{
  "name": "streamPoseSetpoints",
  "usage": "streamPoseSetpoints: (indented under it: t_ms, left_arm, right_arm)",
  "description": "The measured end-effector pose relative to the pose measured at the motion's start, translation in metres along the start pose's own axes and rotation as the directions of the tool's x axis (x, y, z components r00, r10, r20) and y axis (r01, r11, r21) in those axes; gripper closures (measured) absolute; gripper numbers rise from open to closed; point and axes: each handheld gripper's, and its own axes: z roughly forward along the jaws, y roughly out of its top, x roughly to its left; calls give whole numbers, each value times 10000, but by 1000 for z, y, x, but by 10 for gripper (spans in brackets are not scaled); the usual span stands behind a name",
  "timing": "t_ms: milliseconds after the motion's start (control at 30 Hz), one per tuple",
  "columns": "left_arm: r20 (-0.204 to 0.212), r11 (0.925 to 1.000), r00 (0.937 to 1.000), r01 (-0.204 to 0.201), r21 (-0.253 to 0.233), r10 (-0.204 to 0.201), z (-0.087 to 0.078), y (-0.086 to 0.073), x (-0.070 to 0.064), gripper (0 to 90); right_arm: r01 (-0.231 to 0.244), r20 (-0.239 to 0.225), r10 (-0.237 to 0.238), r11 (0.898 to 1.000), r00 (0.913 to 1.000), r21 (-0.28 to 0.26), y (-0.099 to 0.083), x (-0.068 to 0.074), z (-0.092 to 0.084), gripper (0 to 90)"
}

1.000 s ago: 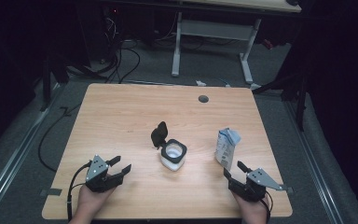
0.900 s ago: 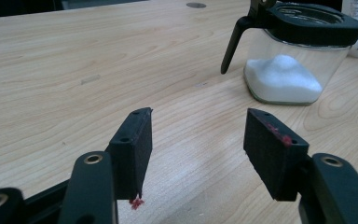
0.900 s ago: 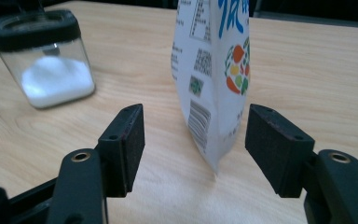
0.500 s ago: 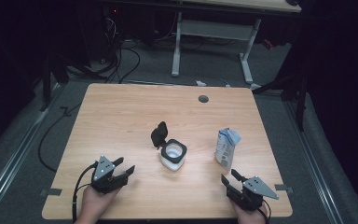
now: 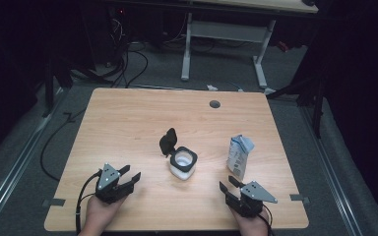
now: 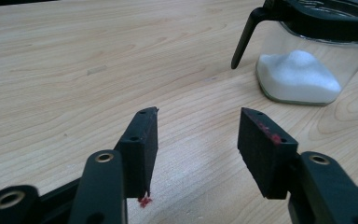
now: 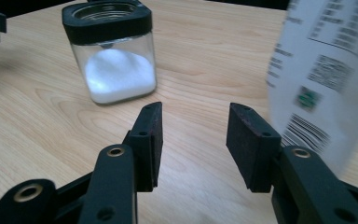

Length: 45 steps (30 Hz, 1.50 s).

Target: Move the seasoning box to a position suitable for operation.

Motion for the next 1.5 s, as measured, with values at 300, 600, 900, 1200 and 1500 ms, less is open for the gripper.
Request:
streamPoseSetpoints:
  t_ms: [300,600,900,1200,1500]
  left_arm:
    - [-29,9998,9999,163,-121,-163,13,9,-7,616]
    - [-57,9982,9983,572,-157,-573,47,23,-20,766]
    - [59,9984,9986,530,-197,-529,65,32,-33,843]
    - [213,9983,9986,495,-322,-488,79,41,-48,899]
    - [427,9977,9976,565,-363,-549,89,45,-60,900]
  right_arm:
    - [229,-422,-223,9996,9989,140,12,10,28,634]
    - [550,-536,-527,9975,9972,434,18,19,54,689]
    - [445,-754,-414,9982,9963,406,26,21,59,833]
    - [243,-910,-213,9992,9956,315,29,21,63,900]
    - [412,-979,-378,9986,9945,326,35,26,68,900]
